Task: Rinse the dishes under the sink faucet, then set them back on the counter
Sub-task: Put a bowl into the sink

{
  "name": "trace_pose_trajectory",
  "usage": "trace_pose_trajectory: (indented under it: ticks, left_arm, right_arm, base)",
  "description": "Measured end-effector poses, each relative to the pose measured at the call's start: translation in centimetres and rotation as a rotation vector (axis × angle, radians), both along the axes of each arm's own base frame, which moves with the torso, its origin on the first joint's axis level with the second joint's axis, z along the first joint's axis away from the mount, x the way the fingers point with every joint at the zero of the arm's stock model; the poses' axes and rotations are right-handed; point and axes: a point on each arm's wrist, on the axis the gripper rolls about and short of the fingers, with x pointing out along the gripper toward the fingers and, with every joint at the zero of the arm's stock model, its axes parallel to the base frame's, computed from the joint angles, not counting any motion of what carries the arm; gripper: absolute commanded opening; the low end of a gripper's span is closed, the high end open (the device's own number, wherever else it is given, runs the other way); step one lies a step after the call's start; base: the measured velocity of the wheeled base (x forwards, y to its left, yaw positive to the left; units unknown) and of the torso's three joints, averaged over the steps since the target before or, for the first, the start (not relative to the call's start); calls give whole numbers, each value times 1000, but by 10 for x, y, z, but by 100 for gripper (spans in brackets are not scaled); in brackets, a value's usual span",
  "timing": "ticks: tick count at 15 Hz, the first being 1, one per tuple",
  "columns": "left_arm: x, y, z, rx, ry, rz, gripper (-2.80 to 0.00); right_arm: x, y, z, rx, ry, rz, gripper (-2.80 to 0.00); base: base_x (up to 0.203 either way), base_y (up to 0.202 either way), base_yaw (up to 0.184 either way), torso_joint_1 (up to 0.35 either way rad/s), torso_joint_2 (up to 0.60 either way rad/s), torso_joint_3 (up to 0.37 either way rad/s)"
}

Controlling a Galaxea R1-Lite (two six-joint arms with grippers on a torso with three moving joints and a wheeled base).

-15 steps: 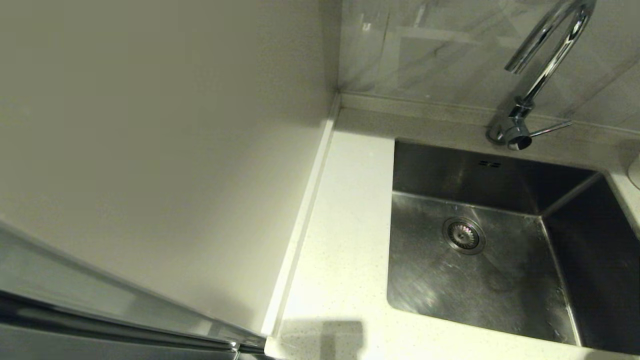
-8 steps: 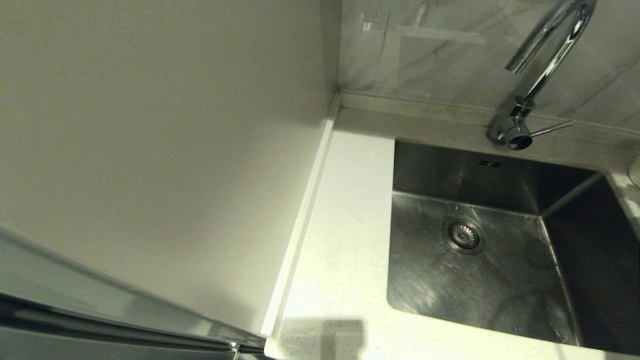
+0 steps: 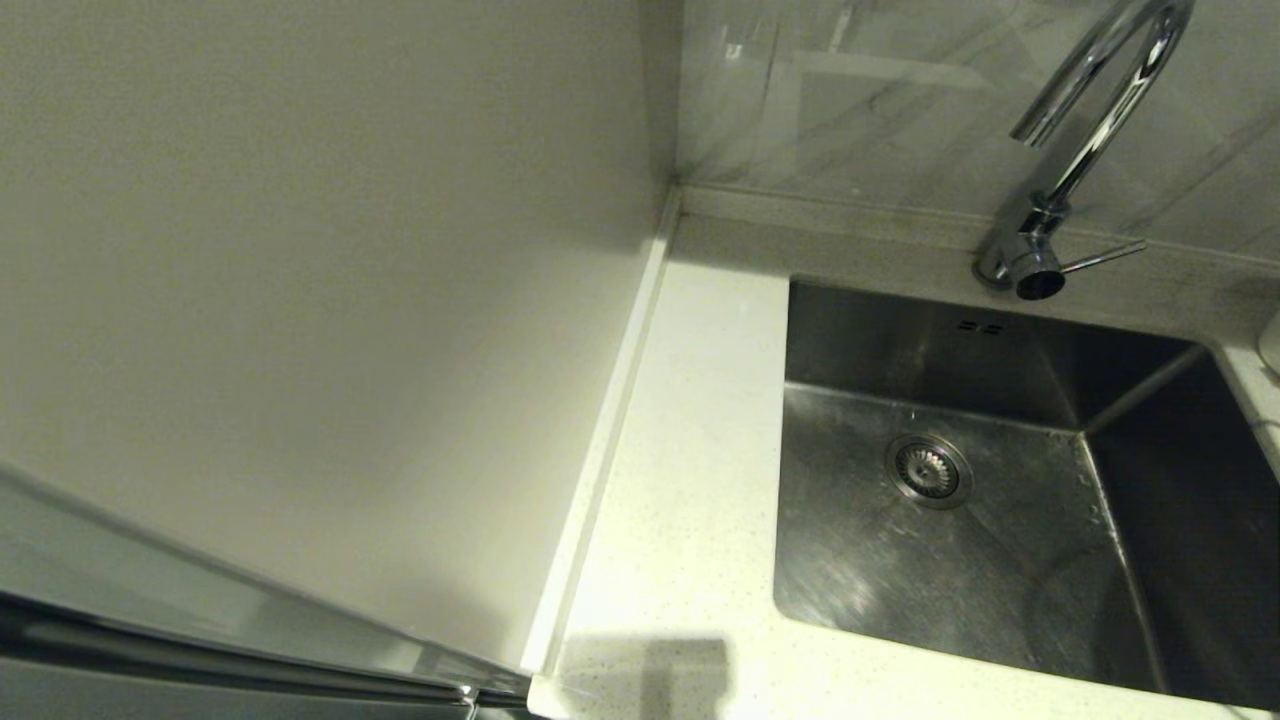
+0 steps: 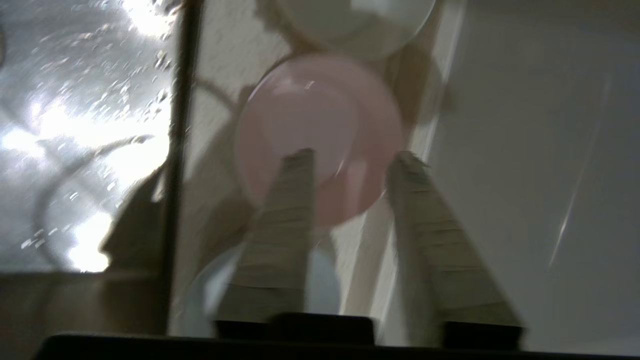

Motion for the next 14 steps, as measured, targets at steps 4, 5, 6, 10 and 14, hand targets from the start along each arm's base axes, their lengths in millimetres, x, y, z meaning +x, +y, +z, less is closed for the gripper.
trace_pose_trajectory:
  ticks: [4, 5, 6, 10, 14]
  left_arm:
    - [0, 0, 0, -1, 0, 0, -280]
    - [0, 0, 0, -1, 0, 0, -280]
    - [0, 0, 0, 0, 0, 1, -280]
    - [0, 0, 0, 0, 0, 0, -280]
    - [0, 0, 0, -1, 0, -1, -280]
  right_arm:
    - [26, -7, -9, -47, -59, 78, 0]
    - [32, -5, -11, -48, -57, 97, 0]
    - [39, -1, -13, -45, -53, 114, 0]
    - [58, 7, -23, -29, -42, 155, 0]
    - [66, -3, -37, 28, -45, 72, 0]
  base:
    - [0, 0, 0, 0, 0, 0]
    - [0, 0, 0, 0, 0, 0]
    - [0, 0, 0, 0, 0, 0]
    - [0, 0, 0, 0, 0, 0]
    - [0, 0, 0, 0, 0, 0]
